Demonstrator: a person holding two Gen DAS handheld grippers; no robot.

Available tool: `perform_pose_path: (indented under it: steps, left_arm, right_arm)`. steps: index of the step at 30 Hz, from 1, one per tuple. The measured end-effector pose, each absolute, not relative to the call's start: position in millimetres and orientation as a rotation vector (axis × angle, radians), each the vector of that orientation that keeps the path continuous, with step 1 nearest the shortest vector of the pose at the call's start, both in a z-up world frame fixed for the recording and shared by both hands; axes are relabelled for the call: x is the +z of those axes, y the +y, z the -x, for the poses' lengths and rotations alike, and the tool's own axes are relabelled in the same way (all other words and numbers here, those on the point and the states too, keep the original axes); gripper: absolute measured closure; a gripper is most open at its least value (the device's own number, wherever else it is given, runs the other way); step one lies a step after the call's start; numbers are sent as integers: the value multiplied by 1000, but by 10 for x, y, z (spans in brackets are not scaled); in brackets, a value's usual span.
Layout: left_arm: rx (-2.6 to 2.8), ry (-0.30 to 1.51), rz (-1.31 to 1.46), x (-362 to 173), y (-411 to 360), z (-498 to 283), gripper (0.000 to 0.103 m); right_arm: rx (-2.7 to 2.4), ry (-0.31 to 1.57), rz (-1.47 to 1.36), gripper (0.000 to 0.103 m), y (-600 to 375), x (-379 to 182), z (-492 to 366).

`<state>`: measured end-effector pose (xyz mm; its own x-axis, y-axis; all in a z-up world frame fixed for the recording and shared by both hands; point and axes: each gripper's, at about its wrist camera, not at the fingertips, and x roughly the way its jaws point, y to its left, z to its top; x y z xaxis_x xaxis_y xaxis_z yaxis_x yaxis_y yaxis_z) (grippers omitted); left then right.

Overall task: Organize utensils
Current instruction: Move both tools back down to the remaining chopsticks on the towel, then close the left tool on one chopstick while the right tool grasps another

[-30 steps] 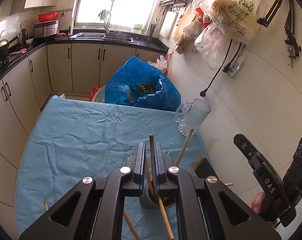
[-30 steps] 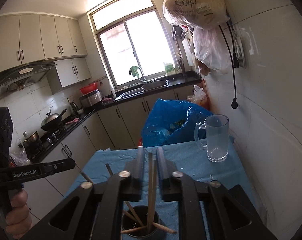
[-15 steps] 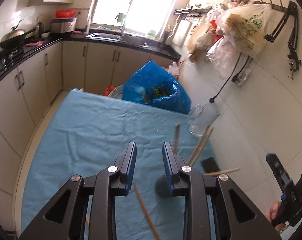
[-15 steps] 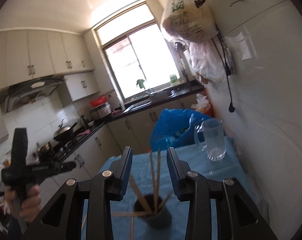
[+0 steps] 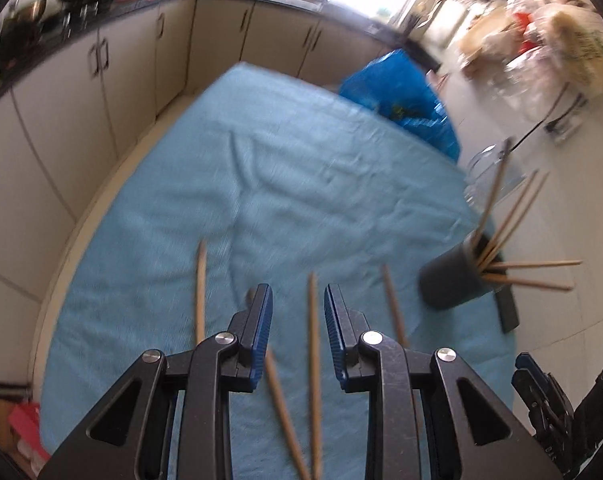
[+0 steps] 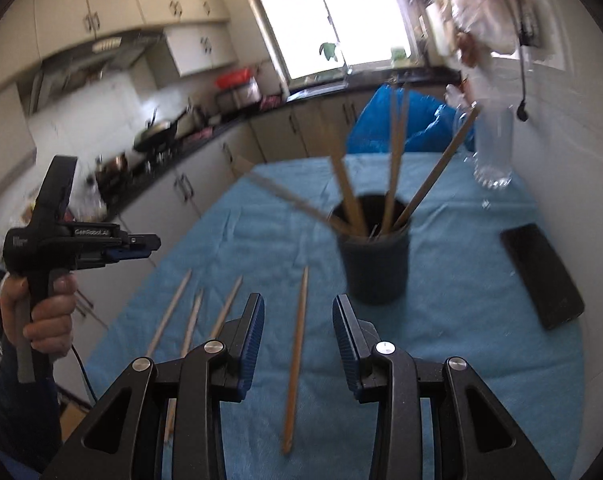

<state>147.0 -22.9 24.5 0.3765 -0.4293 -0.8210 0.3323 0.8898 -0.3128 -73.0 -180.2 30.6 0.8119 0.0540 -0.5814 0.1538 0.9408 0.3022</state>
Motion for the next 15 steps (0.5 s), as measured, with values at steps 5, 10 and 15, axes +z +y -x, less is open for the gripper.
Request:
perform_pose_path:
  steps: [5,10,15]
  left_arm:
    - [-443,1183,92,-156,-245,-1592,78]
    - [-396,1240,65,-440,-326,-1699,78]
    - [-350,1268,32,-590,-383,-1761,78]
  right_arm:
    - [-41,649,-344,64,-1734,215,700]
    - [-51,654,-344,64,-1734,205,737]
    - [-58,665,-355,60,-1769,173,768]
